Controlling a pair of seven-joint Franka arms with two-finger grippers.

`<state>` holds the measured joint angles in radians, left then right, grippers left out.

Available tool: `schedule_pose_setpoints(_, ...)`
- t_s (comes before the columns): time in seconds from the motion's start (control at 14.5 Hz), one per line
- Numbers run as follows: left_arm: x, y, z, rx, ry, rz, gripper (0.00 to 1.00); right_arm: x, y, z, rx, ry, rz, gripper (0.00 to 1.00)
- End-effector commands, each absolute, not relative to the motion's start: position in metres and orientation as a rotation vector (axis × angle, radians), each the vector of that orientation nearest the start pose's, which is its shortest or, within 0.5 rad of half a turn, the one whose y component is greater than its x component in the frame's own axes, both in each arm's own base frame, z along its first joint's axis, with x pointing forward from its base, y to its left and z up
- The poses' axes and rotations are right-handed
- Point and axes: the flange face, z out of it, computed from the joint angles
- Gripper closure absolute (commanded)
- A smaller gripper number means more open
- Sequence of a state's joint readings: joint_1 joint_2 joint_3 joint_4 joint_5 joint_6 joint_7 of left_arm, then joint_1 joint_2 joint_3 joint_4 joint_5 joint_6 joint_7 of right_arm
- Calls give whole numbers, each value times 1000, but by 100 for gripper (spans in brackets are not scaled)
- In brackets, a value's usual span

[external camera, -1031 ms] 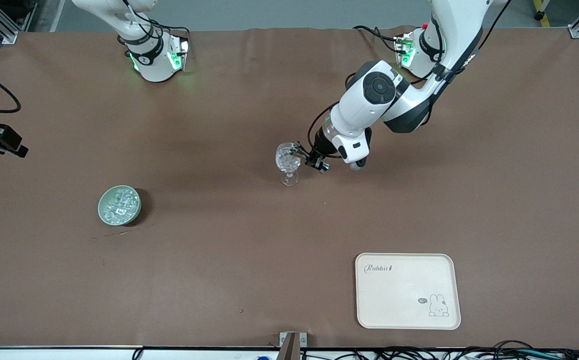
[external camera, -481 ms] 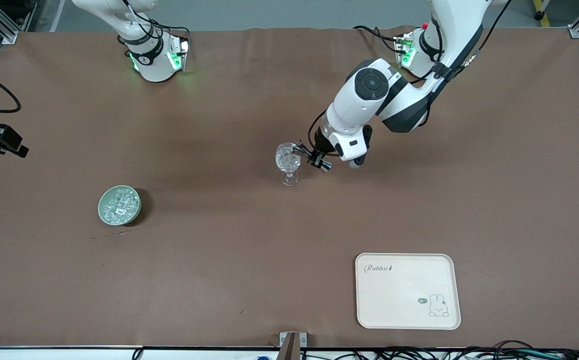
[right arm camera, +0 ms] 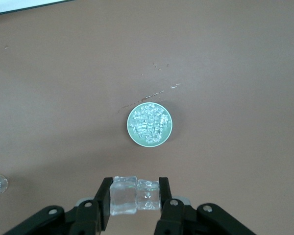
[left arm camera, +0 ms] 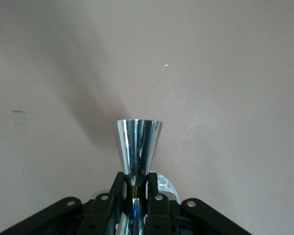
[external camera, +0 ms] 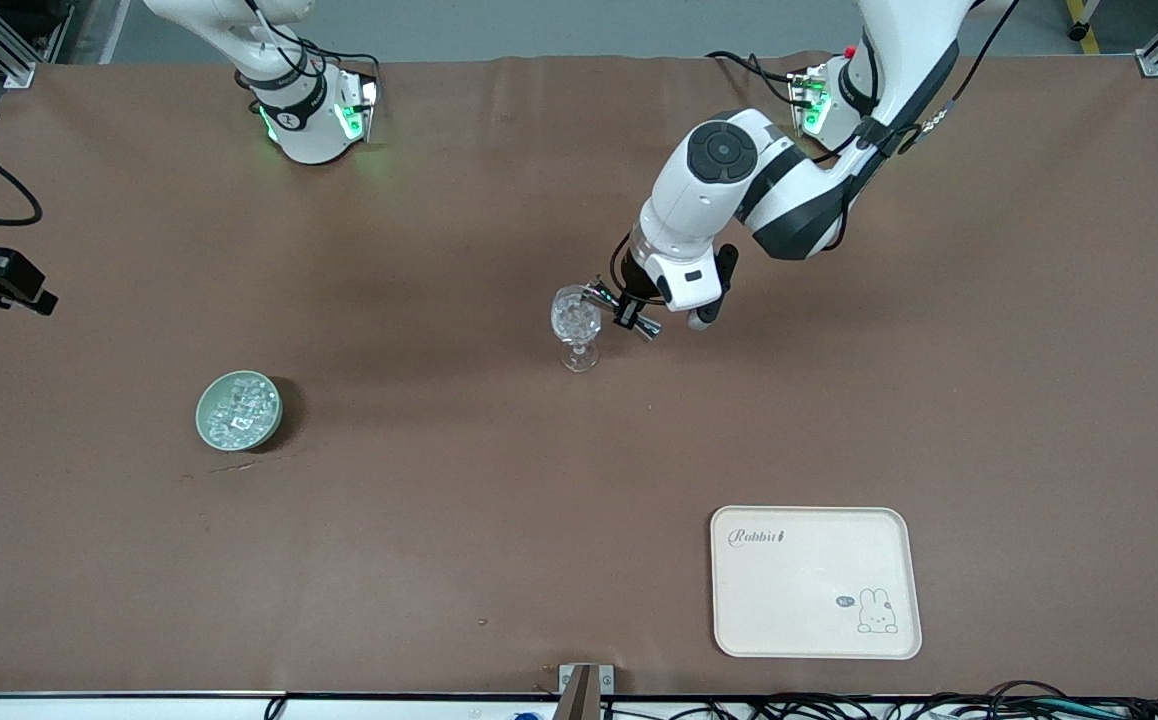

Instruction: Pour wine and add ice with both arms

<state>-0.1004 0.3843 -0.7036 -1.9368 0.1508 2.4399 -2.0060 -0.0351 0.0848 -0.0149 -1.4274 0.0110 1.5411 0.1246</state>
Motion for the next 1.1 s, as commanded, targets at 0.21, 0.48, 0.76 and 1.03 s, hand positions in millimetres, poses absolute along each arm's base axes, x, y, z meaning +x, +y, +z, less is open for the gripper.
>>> schedule_pose_setpoints(0.21,466,-433,370,-2760,-1967,238,100,573,-27,642,-3101,260,-51,100)
schedule_pose_setpoints(0.48,485,-417,381,-2739,-2055,436,100,574,-27,641,-3102,260,-46,100)
schedule_pose_setpoints(0.76,505,-379,399,-2735,-2123,634,100,574,-27,641,-3102,260,-46,100)
schedule_pose_setpoints(1.03,531,-324,406,-2706,-2163,824,100,573,-2,642,-3103,227,-38,99)
